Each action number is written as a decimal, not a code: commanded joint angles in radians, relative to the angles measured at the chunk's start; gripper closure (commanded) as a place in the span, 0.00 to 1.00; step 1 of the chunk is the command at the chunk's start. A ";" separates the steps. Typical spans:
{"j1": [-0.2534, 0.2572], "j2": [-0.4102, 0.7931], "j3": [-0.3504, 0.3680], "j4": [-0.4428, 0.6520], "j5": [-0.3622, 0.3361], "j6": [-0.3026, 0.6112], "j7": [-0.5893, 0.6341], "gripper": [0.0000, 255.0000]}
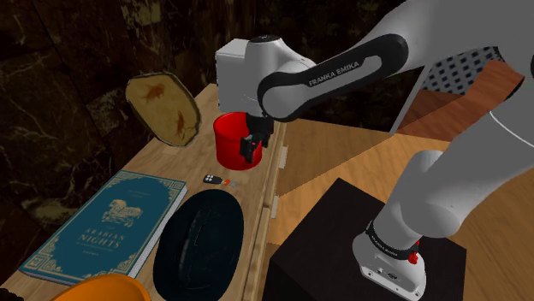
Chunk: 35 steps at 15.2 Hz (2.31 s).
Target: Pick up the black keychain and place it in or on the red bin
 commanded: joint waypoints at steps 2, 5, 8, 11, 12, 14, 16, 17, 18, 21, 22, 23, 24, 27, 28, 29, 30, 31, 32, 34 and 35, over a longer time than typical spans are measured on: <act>0.011 0.093 0.025 0.028 -0.012 0.082 0.025 0.00; 0.023 0.198 0.048 0.076 -0.038 0.153 0.060 0.00; 0.038 0.305 0.066 0.134 -0.076 0.213 0.099 0.00; 0.042 0.347 0.067 0.141 -0.093 0.249 0.114 0.00; 0.042 0.357 0.066 0.139 -0.098 0.262 0.117 0.00; 0.043 0.378 0.064 0.134 -0.108 0.286 0.124 0.00; 0.044 0.400 0.062 0.131 -0.118 0.311 0.131 0.00; 0.044 0.407 0.061 0.130 -0.121 0.318 0.133 0.00; 0.044 0.407 0.061 0.130 -0.121 0.318 0.133 0.00; 0.044 0.407 0.061 0.130 -0.122 0.318 0.133 0.00; 0.044 0.407 0.061 0.130 -0.122 0.318 0.134 0.00; 0.044 0.407 0.061 0.130 -0.122 0.318 0.134 0.00; 0.044 0.407 0.061 0.130 -0.122 0.318 0.134 0.00; 0.043 0.406 0.061 0.130 -0.121 0.317 0.133 1.00; 0.044 0.406 0.061 0.129 -0.121 0.319 0.133 1.00; 0.043 0.406 0.061 0.128 -0.121 0.319 0.133 1.00; 0.044 0.406 0.061 0.128 -0.122 0.320 0.134 1.00; 0.044 0.406 0.061 0.128 -0.122 0.320 0.134 1.00; 0.044 0.408 0.061 0.128 -0.122 0.321 0.135 1.00; 0.044 0.407 0.061 0.130 -0.122 0.318 0.134 1.00; 0.043 0.396 0.063 0.133 -0.116 0.305 0.129 1.00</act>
